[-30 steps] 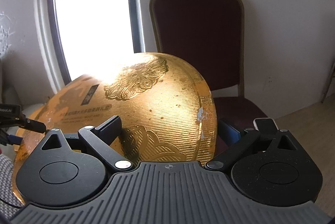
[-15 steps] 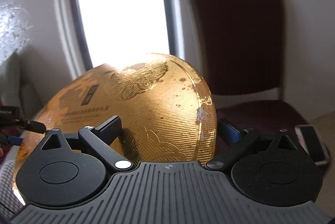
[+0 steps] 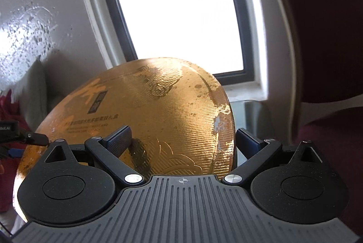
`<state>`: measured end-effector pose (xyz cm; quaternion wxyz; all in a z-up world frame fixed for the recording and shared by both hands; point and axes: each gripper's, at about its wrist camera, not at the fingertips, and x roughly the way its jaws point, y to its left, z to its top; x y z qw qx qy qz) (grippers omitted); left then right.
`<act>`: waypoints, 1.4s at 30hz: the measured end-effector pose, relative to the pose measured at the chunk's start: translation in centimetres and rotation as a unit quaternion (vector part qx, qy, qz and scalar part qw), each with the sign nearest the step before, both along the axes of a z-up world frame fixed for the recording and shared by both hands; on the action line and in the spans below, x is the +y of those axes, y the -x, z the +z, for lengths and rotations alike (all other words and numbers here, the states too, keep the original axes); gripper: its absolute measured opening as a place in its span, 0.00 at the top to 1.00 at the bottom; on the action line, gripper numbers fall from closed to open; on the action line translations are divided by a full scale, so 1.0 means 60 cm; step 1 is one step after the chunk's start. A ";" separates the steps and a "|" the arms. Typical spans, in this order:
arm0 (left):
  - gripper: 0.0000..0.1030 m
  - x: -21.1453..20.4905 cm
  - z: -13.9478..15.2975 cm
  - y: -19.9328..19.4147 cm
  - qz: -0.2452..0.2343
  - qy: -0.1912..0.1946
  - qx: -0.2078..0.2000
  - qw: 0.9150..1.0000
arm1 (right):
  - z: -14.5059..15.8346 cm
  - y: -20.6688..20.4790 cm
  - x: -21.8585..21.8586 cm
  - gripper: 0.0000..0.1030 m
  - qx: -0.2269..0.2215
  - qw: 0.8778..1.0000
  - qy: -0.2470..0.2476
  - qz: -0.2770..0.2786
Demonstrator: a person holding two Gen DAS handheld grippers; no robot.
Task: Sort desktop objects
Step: 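Lower the gold lid down over the fruit with both tools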
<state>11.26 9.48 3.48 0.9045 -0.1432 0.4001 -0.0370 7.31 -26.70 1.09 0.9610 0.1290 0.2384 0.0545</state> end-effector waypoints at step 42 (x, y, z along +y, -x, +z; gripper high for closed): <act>0.02 0.016 -0.088 -0.115 -0.037 -0.030 0.029 0.998 | -0.118 -0.051 0.049 0.05 0.069 0.995 -0.032 -0.064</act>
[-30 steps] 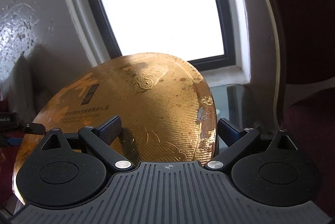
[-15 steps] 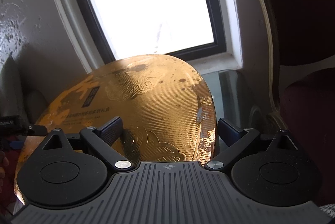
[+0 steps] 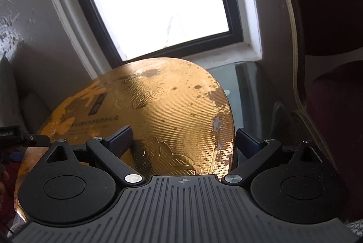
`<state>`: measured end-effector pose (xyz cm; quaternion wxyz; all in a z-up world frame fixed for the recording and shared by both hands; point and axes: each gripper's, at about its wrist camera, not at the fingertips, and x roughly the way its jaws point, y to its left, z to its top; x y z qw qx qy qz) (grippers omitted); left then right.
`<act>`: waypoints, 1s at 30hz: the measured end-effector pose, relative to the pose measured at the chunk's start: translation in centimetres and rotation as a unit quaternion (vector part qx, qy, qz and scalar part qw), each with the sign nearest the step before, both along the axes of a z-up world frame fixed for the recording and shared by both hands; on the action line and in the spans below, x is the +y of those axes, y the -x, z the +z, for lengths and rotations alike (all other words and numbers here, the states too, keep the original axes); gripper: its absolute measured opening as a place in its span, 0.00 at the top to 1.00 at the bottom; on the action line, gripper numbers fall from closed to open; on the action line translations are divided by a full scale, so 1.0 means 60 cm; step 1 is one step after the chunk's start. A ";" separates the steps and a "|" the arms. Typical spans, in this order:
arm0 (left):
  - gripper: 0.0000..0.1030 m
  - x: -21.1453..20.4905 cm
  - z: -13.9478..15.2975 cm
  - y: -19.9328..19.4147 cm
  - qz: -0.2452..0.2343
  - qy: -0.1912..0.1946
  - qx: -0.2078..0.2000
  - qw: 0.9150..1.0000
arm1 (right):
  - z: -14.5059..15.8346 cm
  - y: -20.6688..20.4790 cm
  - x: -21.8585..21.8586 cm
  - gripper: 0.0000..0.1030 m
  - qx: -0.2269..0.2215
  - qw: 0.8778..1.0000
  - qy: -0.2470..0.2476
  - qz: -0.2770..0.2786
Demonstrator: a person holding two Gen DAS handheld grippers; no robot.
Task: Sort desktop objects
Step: 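Lower the gold lid down over the fruit with both tools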
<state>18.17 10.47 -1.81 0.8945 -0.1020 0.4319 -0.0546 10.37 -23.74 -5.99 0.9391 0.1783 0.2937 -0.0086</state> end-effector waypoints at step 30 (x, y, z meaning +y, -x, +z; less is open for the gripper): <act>0.01 0.006 0.023 0.039 0.028 -0.037 -0.016 0.999 | 0.049 0.052 -0.003 0.04 -0.027 1.000 0.010 0.010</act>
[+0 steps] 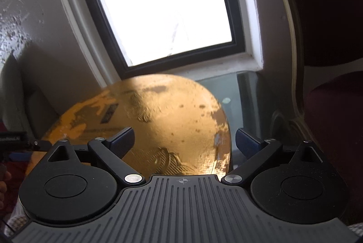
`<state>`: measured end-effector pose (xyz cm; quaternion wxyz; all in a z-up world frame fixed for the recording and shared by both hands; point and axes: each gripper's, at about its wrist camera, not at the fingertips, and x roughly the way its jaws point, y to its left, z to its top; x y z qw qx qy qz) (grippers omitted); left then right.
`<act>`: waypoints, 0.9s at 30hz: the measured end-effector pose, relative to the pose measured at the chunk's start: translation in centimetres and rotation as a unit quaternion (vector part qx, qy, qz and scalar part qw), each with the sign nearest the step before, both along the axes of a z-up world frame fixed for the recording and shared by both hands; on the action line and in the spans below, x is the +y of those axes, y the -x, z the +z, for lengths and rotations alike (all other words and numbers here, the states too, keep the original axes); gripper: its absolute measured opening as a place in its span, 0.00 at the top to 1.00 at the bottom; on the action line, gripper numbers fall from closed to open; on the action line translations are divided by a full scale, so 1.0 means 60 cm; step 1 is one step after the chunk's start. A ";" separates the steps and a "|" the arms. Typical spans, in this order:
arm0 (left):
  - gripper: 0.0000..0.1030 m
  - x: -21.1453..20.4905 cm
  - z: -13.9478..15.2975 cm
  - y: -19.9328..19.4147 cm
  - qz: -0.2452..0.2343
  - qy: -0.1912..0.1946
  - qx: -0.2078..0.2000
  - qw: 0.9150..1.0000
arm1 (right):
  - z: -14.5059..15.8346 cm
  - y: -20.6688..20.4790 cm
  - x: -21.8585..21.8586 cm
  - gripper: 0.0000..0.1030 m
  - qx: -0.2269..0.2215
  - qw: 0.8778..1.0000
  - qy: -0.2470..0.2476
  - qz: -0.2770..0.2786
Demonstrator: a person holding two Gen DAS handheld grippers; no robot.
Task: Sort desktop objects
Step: 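Lower the gold lid down over the fruit with both tools, then release the closed lid and pull both tools back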
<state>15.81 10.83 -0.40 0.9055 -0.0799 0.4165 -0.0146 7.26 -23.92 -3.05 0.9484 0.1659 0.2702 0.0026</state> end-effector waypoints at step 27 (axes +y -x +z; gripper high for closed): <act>0.01 -0.162 0.115 0.289 -0.088 -0.080 0.019 0.993 | 0.153 0.245 0.024 0.02 0.063 0.994 0.034 0.084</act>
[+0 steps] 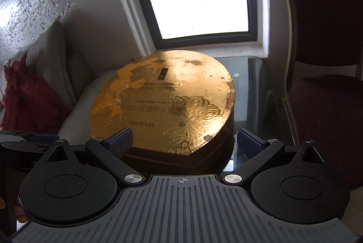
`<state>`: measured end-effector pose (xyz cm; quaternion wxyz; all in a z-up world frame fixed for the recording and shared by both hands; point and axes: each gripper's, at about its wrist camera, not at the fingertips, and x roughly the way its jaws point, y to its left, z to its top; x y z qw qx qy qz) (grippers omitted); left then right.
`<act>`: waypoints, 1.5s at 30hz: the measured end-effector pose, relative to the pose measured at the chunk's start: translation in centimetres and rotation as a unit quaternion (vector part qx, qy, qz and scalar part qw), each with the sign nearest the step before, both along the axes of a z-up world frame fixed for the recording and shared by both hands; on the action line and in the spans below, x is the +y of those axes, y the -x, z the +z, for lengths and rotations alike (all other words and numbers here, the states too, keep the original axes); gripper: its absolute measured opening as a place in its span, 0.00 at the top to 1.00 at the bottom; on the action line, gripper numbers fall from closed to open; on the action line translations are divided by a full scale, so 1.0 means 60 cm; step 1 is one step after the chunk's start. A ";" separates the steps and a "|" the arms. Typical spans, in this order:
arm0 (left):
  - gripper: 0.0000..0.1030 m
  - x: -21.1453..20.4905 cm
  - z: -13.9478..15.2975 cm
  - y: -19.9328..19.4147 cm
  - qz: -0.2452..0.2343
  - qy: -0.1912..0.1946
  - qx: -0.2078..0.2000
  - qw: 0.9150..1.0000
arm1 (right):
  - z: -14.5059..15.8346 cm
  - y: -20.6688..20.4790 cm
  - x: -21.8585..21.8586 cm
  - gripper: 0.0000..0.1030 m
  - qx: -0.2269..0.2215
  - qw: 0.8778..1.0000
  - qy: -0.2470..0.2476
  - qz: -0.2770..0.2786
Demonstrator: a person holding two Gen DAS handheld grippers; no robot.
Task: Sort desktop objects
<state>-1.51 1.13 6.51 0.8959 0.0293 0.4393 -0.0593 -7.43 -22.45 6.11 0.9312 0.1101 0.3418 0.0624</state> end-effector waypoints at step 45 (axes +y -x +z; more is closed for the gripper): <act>0.00 -0.050 -0.022 0.029 -0.026 -0.038 0.043 0.998 | -0.027 0.021 -0.024 0.02 0.039 0.999 -0.004 -0.022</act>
